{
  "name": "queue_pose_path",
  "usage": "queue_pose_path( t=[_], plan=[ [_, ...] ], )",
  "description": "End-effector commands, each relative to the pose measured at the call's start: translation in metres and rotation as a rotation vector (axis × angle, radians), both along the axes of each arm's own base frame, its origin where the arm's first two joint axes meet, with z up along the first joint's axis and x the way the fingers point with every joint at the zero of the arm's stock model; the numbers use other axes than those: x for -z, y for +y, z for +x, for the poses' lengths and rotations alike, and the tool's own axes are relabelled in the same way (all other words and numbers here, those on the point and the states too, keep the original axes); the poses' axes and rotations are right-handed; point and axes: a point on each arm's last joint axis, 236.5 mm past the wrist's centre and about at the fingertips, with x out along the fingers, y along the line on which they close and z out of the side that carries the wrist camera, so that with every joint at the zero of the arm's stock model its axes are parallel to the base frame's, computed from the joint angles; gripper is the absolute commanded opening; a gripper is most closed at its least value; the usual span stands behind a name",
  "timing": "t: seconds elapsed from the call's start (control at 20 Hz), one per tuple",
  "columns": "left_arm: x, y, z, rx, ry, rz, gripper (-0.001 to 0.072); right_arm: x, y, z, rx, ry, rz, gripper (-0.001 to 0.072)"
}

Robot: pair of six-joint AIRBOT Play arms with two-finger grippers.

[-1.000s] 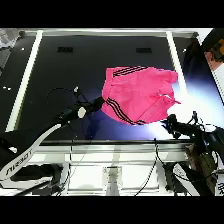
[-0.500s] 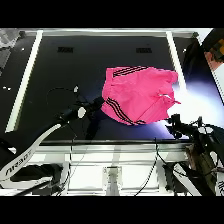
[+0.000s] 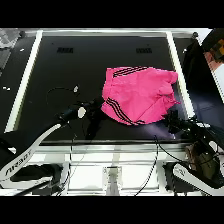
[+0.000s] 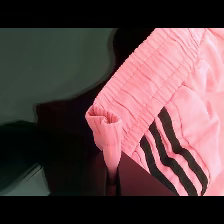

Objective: Fold the clothes and pants, and hang the long-sleeved shirts on hangers.

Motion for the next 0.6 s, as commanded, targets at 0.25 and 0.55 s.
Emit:
queue_pose_path(
  t=[0.25, 0.55],
  plan=[
    [-0.016, 0.004, 0.019, -0.036, -0.087, -0.03, 0.0025, -0.027, 0.003, 0.016, -0.153, -0.087, -0.048, 0.001],
    [-0.083, 0.048, 0.07, -0.103, -0.329, -0.02, 0.0023, -0.133, -0.006, 0.054, -0.273, -0.338, -0.2, 0.0009]
  ],
)
